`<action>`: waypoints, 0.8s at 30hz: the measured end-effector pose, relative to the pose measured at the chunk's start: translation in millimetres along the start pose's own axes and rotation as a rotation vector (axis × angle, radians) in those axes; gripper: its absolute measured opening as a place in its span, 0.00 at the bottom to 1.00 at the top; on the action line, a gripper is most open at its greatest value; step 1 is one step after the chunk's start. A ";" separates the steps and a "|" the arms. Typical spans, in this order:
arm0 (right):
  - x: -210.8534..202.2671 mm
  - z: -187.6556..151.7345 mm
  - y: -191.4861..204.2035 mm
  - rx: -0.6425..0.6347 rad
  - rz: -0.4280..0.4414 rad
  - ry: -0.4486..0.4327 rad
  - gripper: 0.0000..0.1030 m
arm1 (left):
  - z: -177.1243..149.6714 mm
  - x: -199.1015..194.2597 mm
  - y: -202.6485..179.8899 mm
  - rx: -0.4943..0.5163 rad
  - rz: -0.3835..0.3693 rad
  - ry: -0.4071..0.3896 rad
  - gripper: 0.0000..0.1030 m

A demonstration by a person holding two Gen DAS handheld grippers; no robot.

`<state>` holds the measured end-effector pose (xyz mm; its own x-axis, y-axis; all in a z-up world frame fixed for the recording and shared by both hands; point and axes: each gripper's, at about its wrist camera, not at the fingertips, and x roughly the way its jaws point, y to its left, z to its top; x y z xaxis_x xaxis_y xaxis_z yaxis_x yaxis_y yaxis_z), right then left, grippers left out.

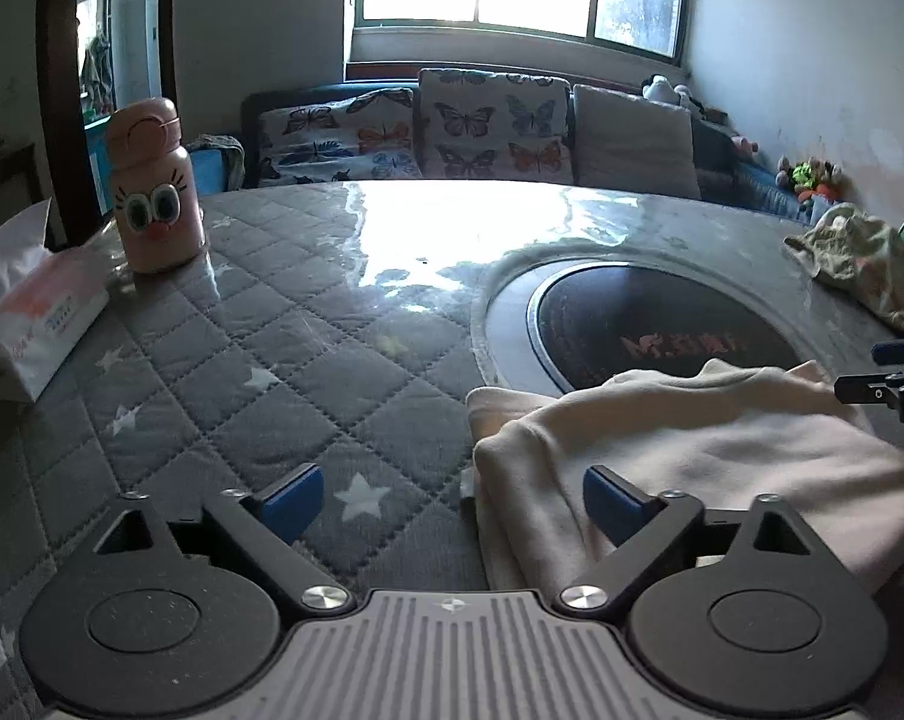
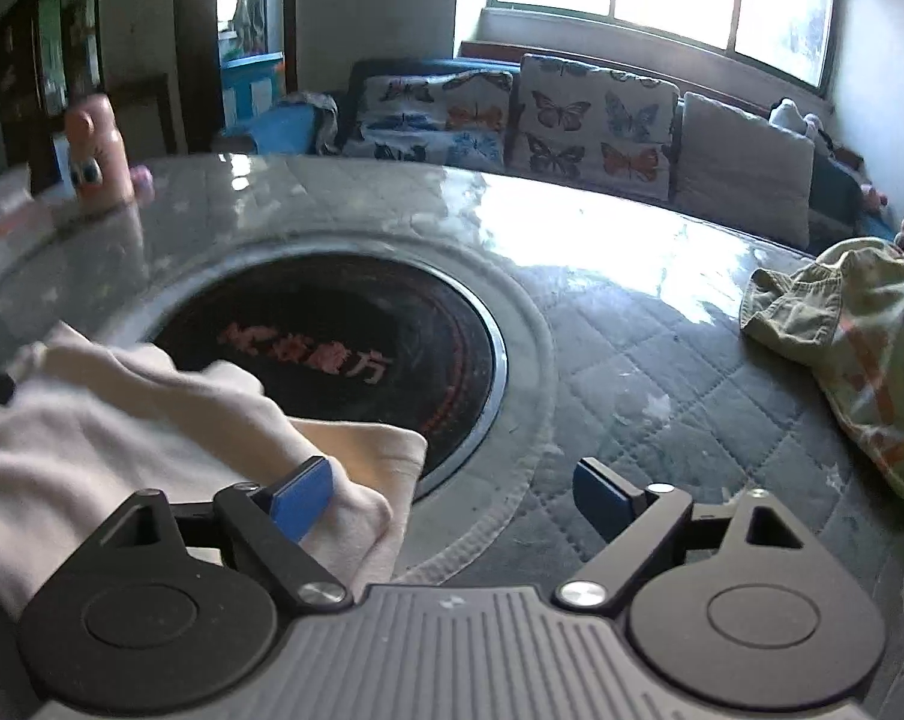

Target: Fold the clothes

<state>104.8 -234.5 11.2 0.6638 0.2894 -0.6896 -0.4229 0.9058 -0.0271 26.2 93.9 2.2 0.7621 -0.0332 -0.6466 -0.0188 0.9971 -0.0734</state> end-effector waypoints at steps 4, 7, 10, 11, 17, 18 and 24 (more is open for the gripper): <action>-12.7 -3.1 -2.3 0.033 0.083 0.003 0.77 | -3.1 -10.2 -2.1 -0.032 -0.066 0.006 0.77; -11.9 -9.2 -1.1 0.065 0.136 0.026 0.68 | -6.8 -13.0 -6.1 -0.053 -0.101 0.021 0.72; -8.9 -14.7 -1.3 0.107 0.177 0.045 0.58 | -9.5 -17.0 -9.5 -0.066 -0.121 0.023 0.70; -8.5 -16.0 -1.2 0.121 0.189 0.044 0.56 | -10.3 -17.8 -10.0 -0.070 -0.125 0.025 0.68; -8.4 -19.7 -1.3 0.159 0.220 0.043 0.42 | -13.4 -16.6 -8.3 -0.101 -0.131 0.045 0.62; -8.4 -20.4 -0.9 0.163 0.225 0.043 0.40 | -13.9 -16.4 -8.0 -0.106 -0.132 0.049 0.61; -10.2 -19.5 0.7 0.161 0.229 0.039 0.32 | -16.0 -15.1 -5.3 -0.128 -0.139 0.064 0.59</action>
<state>85.7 -242.9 4.1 0.5364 0.4830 -0.6921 -0.4539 0.8565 0.2459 4.4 88.0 0.2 0.7202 -0.1785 -0.6704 -0.0014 0.9659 -0.2588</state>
